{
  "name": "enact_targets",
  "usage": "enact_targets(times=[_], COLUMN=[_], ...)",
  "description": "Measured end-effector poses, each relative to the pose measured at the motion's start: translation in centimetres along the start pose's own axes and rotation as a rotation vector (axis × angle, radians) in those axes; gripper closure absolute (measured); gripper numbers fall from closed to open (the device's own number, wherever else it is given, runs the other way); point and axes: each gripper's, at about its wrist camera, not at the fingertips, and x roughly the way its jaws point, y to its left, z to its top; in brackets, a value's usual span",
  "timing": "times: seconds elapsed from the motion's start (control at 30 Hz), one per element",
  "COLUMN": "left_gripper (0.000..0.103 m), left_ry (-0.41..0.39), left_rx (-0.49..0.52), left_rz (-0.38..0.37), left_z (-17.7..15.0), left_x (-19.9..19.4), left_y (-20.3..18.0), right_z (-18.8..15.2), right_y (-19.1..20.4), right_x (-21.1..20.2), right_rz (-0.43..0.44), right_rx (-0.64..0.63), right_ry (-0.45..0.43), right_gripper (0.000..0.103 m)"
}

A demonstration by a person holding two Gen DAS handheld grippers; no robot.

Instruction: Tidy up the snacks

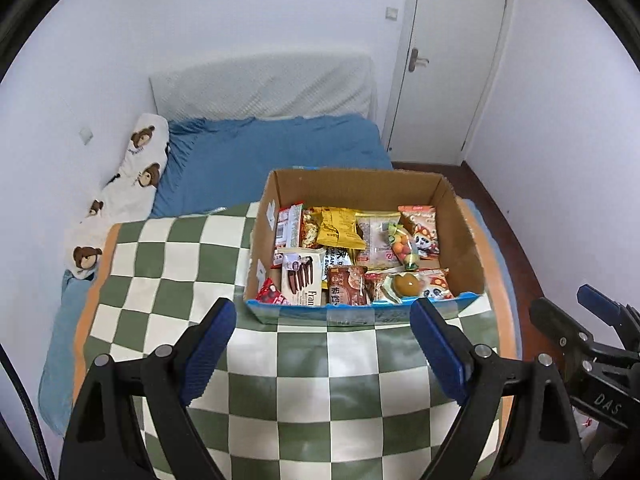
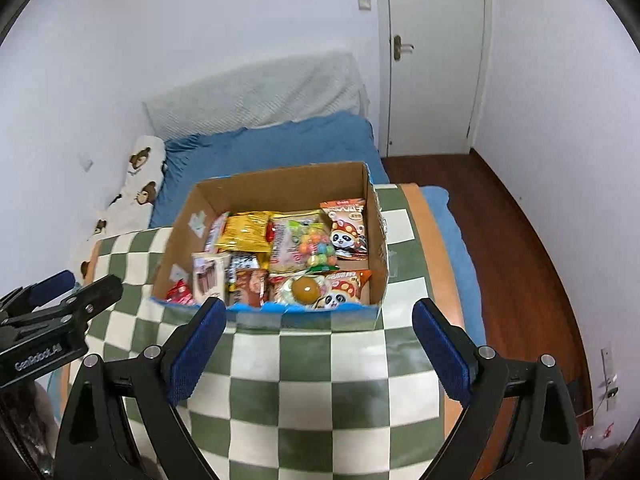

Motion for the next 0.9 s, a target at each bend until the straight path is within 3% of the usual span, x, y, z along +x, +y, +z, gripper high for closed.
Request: enact_targets(times=[0.27,0.47,0.83,0.87,0.9], left_gripper=[0.014,0.014,0.014,0.010,0.000], left_ry=[-0.048,-0.086,-0.107,-0.109,-0.107], left_rx=[0.022,0.037,0.040,0.040,0.039], left_rz=[0.031,0.042,0.031,0.029,0.025], left_z=[-2.3,-3.5,-3.8,-3.7,-3.5], left_x=[-5.4,-8.1,-9.2,-9.1,-8.8], left_y=[0.0,-0.4,-0.8,-0.8,-0.8], right_z=[-2.5,-3.3,-3.8,-3.9,-3.8], right_y=[1.2,1.8,1.9,1.9,1.8], right_x=[-8.1,-11.8,-13.9,-13.9,-13.9], right_rz=[-0.021,-0.032,-0.022,-0.024,-0.026], right_rx=[-0.040,-0.050,-0.043,-0.045,-0.045], right_ry=[-0.106,-0.149,-0.154,-0.156,-0.158], right_gripper=[0.004,0.003,0.003,0.003,0.002])
